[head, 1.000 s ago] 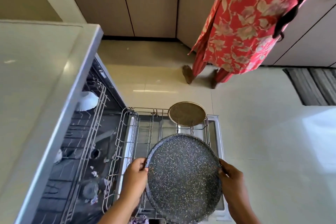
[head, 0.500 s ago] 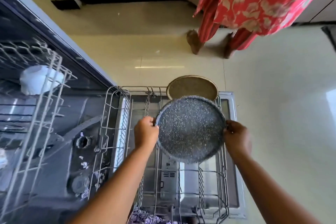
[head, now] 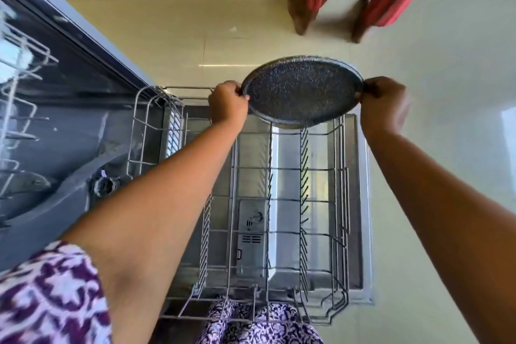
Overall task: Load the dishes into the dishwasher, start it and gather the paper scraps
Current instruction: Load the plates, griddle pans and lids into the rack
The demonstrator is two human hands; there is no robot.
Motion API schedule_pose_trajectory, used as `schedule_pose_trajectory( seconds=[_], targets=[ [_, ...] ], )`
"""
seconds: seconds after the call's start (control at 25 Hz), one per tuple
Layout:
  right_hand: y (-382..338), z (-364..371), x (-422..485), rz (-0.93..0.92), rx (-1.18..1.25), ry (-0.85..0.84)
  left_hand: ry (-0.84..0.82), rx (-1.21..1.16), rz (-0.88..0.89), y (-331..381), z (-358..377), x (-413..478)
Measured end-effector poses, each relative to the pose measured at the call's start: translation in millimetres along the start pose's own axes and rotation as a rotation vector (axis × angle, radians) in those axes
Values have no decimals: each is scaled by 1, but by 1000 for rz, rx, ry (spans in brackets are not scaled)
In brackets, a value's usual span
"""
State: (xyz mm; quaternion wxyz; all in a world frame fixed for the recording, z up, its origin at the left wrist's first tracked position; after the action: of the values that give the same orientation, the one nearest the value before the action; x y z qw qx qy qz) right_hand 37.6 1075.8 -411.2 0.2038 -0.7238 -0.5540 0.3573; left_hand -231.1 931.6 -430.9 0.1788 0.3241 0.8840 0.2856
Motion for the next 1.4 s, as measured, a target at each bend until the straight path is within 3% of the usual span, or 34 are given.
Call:
schedule_pose_trajectory(
  seconds=[0.36,0.64,0.92,1.24,1.4],
  targets=[
    [24,28,5,-51,-53,-68,-71,-36,-53,-35,33,-4],
    [31,50,-3,-114,-186,-126,-68,-219,-77,-47,49,-11],
    [31,70,-1,-198,-369,-225,-169,-187,-30,-49,60,-12],
    [49,71,-18,-156,-384,-215,-389,-36,-2,-49,78,-20],
    [62,68,-46,-83,-317,-238,-345,-53,1,-45,62,-36]
  ],
)
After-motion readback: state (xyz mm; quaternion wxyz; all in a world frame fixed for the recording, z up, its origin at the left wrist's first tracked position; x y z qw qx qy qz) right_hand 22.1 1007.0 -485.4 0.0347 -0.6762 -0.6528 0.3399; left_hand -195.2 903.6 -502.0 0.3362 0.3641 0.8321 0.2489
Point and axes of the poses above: each hand's wrist, its own x-axis towards the middle knuckle, its own z-axis out of the palm, y = z × x, the point moved 8 cm from there along x, towards the middle knuckle, and after that the axes turned 10 degrees about z, right-handed, at the moved point
